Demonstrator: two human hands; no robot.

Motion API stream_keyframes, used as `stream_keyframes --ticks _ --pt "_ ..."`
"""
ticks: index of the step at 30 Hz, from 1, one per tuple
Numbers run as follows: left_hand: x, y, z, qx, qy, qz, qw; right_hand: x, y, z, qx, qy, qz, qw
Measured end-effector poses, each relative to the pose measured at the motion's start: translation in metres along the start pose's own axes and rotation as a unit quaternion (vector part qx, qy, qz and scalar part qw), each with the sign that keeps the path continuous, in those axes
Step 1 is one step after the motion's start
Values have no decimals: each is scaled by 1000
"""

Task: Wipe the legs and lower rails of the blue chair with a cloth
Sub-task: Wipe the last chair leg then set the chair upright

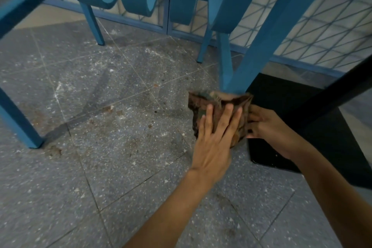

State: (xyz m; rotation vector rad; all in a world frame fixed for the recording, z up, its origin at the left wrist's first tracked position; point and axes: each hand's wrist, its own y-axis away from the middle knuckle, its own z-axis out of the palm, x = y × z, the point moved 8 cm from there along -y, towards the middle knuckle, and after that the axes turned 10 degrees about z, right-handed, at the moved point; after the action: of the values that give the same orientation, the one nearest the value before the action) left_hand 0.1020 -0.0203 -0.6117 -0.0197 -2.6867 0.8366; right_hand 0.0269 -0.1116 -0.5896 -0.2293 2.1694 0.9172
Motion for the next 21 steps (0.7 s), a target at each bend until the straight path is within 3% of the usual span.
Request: stream_keyframes --ticks 3,6,13,15,18,19,21 --pt "6 -28 -20 40 11 1 999 -1 -4 -11 39 -19 -14 999" --pt "-2 -24 -7 14 -55 31 998 4 -6 -15 52 -55 1 997" --pt "-19 47 53 -187 -64 8 980 12 -5 5 52 -60 1 997" --pt "-13 70 54 -247 -17 -12 969 16 -5 9 55 -59 2 997" --pt "1 91 26 -257 118 -36 959 21 -3 11 50 -71 3 996" --pt "-1 96 16 -261 221 -111 933 22 -3 13 44 -72 5 996" --pt "-15 104 1 -198 401 -303 842 25 -4 16 33 -68 10 997"
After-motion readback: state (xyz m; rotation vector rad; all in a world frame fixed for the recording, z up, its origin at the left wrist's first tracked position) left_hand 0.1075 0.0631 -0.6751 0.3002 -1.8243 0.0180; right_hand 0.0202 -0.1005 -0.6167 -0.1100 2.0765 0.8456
